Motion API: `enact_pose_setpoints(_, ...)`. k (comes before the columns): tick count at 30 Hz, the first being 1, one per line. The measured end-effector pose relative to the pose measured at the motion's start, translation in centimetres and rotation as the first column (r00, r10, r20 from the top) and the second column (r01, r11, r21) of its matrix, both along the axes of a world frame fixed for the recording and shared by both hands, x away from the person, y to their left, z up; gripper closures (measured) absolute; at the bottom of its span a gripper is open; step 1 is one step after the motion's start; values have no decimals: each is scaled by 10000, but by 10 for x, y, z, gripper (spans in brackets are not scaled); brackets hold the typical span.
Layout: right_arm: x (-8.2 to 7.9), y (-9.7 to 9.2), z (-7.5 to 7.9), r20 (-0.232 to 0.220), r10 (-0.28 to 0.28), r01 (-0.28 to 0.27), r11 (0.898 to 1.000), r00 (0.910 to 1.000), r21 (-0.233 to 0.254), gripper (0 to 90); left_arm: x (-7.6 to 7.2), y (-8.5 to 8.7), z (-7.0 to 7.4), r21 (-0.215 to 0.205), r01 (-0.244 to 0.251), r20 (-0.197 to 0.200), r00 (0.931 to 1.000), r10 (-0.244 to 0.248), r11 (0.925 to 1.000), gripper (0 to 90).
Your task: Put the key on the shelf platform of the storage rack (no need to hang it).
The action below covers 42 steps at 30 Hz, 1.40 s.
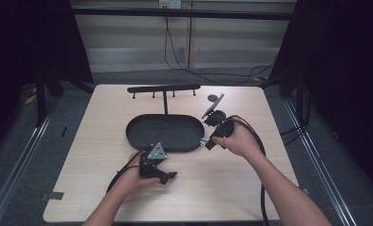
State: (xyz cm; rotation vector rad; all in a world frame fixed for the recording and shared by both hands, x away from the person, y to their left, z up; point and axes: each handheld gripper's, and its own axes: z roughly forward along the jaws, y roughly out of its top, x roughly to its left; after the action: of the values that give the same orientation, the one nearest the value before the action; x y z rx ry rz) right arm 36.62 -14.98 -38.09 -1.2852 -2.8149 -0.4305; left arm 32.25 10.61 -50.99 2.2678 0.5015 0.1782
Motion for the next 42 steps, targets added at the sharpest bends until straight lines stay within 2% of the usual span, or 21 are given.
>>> enact_pose_setpoints(27, 31, 19, 12, 241, -193, 194, 9998, 9995, -20, 685, 0, 0, 0, 5, 79, -18, 10000, -79, 10000, 174)
enact_pose_setpoints(35, 38, 24, 11, 256, -195, 195, 9998, 9995, 2, 686, 0, 0, 0, -24, 62, -29, 10000, -62, 10000, 174)
enact_pose_setpoints(42, 44, 27, 9, 468, -238, 235, 9997, 9986, 78, 685, 0, 0, 0, -36, 59, -30, 10000, -59, 10000, 173)
